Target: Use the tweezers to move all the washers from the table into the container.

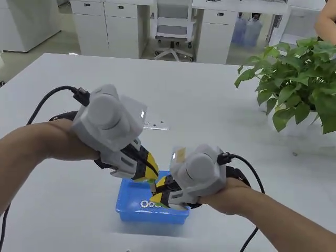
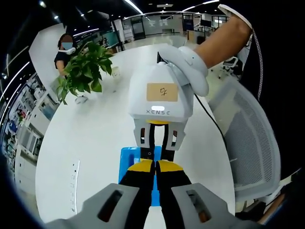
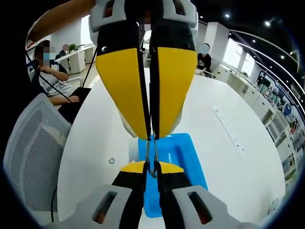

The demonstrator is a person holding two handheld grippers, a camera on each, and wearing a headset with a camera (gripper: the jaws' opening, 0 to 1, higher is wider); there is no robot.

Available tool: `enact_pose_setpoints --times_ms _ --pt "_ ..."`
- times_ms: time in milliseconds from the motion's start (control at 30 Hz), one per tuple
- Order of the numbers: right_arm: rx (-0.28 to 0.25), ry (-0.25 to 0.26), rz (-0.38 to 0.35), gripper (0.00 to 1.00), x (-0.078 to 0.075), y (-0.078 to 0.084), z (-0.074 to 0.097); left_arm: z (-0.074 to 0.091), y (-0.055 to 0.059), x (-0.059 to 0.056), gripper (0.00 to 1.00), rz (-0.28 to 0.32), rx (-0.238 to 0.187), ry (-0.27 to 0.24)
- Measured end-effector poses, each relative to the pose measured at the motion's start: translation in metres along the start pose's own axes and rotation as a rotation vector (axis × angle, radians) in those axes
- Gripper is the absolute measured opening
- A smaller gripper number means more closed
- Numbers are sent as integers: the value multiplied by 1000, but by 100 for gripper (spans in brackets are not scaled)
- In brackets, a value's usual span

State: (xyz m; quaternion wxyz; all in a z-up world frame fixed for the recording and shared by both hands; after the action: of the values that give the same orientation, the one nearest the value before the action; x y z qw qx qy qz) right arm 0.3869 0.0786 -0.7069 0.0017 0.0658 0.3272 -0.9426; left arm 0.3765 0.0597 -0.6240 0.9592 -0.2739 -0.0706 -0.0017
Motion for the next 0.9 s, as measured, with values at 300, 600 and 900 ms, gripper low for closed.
enact_pose_setpoints --times_ms 300,600,900 --pt "4 -10 -20 10 -13 9 -8 -11 6 13 5 4 -3 8" --pt "12 -29 -51 10 -21 23 -20 -28 14 24 5 9 6 32" --pt "14 -41 -72 10 -27 34 -32 -42 20 31 5 13 13 51"
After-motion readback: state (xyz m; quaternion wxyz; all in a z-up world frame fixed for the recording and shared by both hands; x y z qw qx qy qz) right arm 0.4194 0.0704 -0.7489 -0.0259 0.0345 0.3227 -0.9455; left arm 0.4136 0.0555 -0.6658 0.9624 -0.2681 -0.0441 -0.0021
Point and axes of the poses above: the centre of the closed fingertips' face, and the gripper's own axes: z roughly backward along the fingers, x roughly to its left, y roughly out of its underside, the point moved 1 cm from there along z, roughly backward along the fingers, and after that the axes turned 8 degrees about x, right-handed, at the moved point
